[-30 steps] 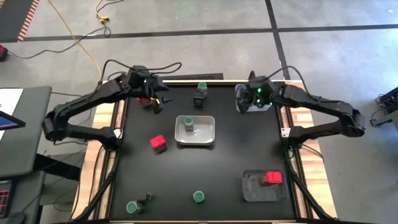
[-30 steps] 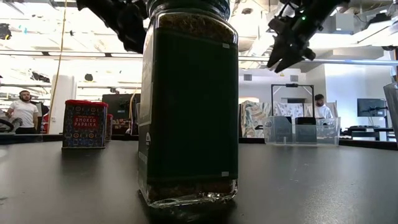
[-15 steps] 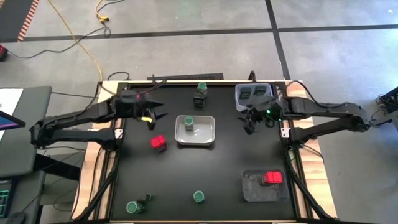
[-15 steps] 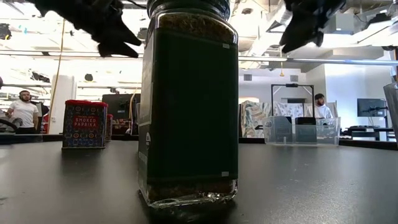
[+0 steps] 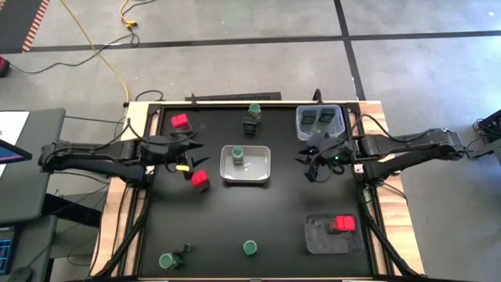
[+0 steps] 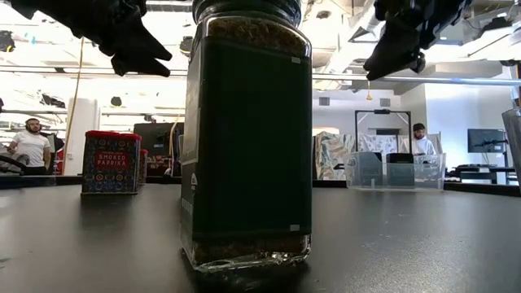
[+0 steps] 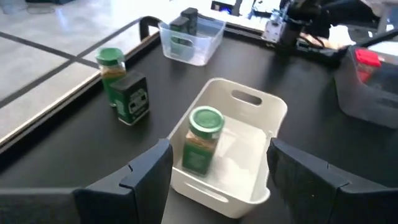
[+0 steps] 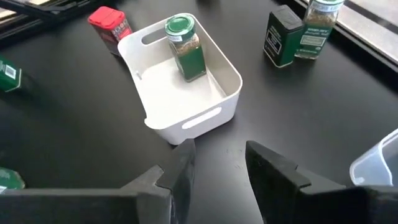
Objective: Sort spices by type
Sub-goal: Put the bottom red seasoning can into the black bin
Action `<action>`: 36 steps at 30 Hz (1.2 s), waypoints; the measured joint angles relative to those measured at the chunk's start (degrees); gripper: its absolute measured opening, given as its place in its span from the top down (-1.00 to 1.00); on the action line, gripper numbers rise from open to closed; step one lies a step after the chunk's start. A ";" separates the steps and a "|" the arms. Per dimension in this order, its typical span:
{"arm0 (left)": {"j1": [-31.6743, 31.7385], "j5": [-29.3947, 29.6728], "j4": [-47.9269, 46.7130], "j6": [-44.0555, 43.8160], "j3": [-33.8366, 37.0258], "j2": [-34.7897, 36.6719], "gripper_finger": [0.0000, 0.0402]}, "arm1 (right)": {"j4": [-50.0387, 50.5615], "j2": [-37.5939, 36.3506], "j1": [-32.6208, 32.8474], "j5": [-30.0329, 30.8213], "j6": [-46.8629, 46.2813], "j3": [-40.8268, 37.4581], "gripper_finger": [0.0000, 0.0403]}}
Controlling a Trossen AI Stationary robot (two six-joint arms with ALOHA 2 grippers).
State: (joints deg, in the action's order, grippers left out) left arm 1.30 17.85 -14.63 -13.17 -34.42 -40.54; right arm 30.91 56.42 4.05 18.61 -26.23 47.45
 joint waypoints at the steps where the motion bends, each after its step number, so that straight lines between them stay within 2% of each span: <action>1: -0.18 -0.02 -0.12 -0.71 0.01 -0.07 -0.24 | -0.06 0.20 0.00 0.00 -0.50 0.00 0.16; 7: -0.44 -0.02 -0.03 -7.22 0.01 -1.09 -0.24 | -0.38 0.47 0.00 0.00 -2.76 0.06 0.16; 18: -0.44 -0.02 0.01 -7.48 0.01 -1.16 -0.24 | -3.49 0.46 -2.00 -0.02 -6.92 0.06 0.16; 28: -0.42 -0.02 -0.01 0.58 0.01 -1.17 -0.24 | -3.12 0.48 -4.70 -0.02 -6.81 0.06 0.16; 36: -0.42 -0.02 -0.03 0.08 0.01 -1.17 -0.24 | -3.30 1.14 -5.37 -0.04 -6.81 0.06 0.16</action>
State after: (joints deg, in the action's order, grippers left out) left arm 0.89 17.82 -14.66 -13.08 -34.41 -41.71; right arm 27.61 57.56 -1.32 18.57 -33.04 47.51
